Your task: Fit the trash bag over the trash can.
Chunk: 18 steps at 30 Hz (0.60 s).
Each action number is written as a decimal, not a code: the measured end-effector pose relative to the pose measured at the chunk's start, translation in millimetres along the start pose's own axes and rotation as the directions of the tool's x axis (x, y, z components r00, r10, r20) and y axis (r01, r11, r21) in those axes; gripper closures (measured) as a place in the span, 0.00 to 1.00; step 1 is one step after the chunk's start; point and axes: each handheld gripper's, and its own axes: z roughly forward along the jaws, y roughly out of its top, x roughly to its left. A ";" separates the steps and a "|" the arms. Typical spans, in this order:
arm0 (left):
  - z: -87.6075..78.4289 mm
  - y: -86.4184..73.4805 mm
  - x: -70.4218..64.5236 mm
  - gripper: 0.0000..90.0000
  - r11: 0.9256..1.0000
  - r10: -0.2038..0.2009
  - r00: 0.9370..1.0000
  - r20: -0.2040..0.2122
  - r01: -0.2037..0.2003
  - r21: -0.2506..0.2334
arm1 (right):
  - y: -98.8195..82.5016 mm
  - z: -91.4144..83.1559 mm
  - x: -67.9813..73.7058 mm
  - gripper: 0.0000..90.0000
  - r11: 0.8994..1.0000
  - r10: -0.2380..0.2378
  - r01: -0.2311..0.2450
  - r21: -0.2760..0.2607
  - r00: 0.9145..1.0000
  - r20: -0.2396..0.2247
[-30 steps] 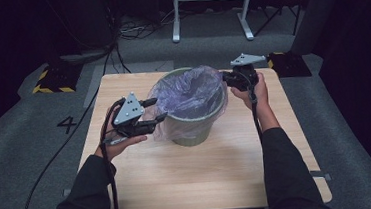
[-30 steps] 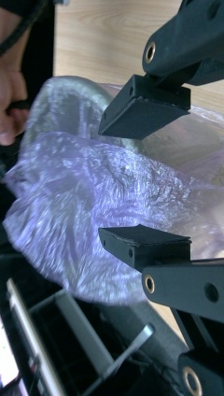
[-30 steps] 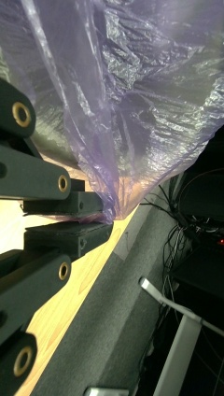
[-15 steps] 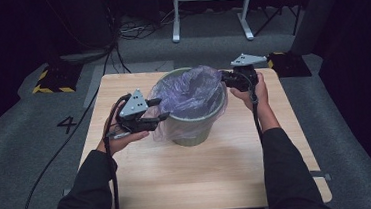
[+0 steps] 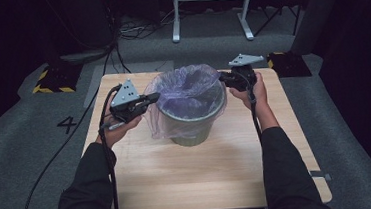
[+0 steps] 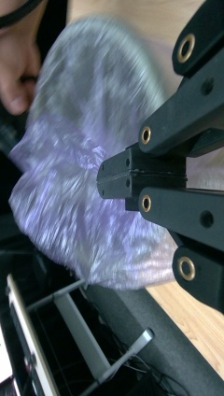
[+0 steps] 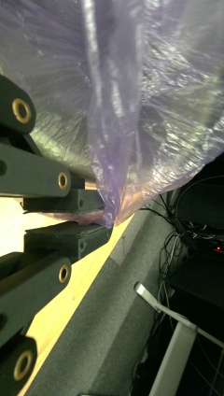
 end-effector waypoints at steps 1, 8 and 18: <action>3.4 0.1 4.0 1.00 1.000 -0.013 1.000 -0.019 0.013 0.001 | -0.6 1.5 -0.5 0.93 1.000 0.003 -0.003 0.005 1.000 0.000; 33.2 -9.2 34.7 1.00 0.991 -0.135 0.986 -0.093 0.136 0.000 | -8.1 11.2 -6.4 0.93 0.998 0.044 -0.043 0.036 0.999 -0.013; 63.6 -35.4 58.7 1.00 0.965 -0.237 0.958 -0.159 0.251 0.074 | -26.8 28.0 -8.9 0.95 0.994 0.086 -0.083 0.076 0.995 -0.044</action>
